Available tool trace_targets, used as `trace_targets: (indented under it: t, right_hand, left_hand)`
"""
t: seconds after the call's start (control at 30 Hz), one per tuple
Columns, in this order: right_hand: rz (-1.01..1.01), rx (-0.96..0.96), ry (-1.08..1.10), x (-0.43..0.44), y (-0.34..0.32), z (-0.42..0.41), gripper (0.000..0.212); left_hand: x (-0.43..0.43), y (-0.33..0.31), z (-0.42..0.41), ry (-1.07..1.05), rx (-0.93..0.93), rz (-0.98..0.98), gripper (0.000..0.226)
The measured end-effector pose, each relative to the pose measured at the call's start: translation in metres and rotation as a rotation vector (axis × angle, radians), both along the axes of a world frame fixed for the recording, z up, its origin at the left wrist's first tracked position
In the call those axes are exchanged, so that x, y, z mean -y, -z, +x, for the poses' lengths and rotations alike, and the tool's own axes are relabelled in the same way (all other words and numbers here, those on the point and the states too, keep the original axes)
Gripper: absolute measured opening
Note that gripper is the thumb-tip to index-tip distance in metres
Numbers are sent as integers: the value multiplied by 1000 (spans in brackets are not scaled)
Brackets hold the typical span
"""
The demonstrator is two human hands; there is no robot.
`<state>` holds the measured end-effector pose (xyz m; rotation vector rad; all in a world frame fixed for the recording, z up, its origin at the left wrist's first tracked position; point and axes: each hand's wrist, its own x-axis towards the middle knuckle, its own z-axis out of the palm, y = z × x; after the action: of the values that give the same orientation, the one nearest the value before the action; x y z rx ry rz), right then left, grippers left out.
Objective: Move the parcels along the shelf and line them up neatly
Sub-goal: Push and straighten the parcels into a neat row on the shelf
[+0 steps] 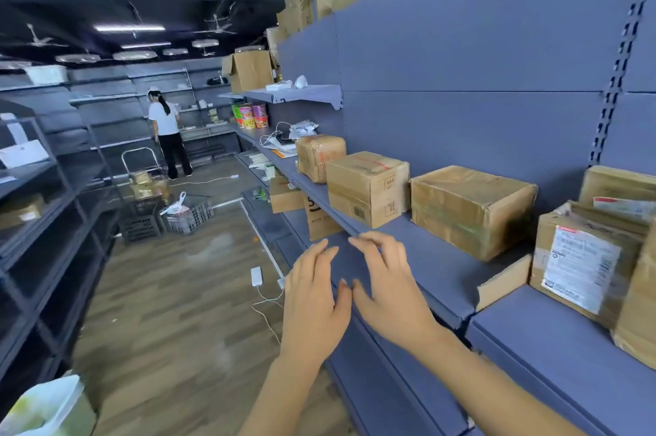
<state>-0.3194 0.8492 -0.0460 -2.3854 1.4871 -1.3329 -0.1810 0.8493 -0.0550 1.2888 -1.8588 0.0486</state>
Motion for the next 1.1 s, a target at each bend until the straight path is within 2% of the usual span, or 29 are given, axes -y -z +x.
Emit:
trace_targets:
  t: [0.27, 0.43, 0.5, 0.57, 0.67, 0.93, 1.03, 1.1]
  right_hand:
    - [14, -89, 79, 148, -41, -25, 47]
    - [85, -179, 127, 201, -47, -44, 47]
    - [157, -254, 179, 214, -46, -59, 52]
    - [215, -305, 261, 224, -44, -78, 47]
    - [245, -281, 373, 231, -38, -107, 42]
    - [379, -229, 730, 233, -33, -171, 45]
    - [442, -174, 819, 232, -30, -183, 51]
    - [539, -200, 842, 232, -26, -184, 64]
  left_hand:
    - [138, -31, -4, 20, 155, -6, 51]
    - [202, -35, -10, 36, 133, 58, 53]
    - [222, -31, -26, 87, 155, 73, 55]
    - [238, -27, -45, 149, 179, 87, 51]
    - [261, -24, -73, 247, 208, 78, 46]
    - [325, -25, -146, 545, 234, 16, 53]
    - [346, -21, -162, 691, 346, 14, 51]
    - [360, -23, -167, 761, 425, 13, 55]
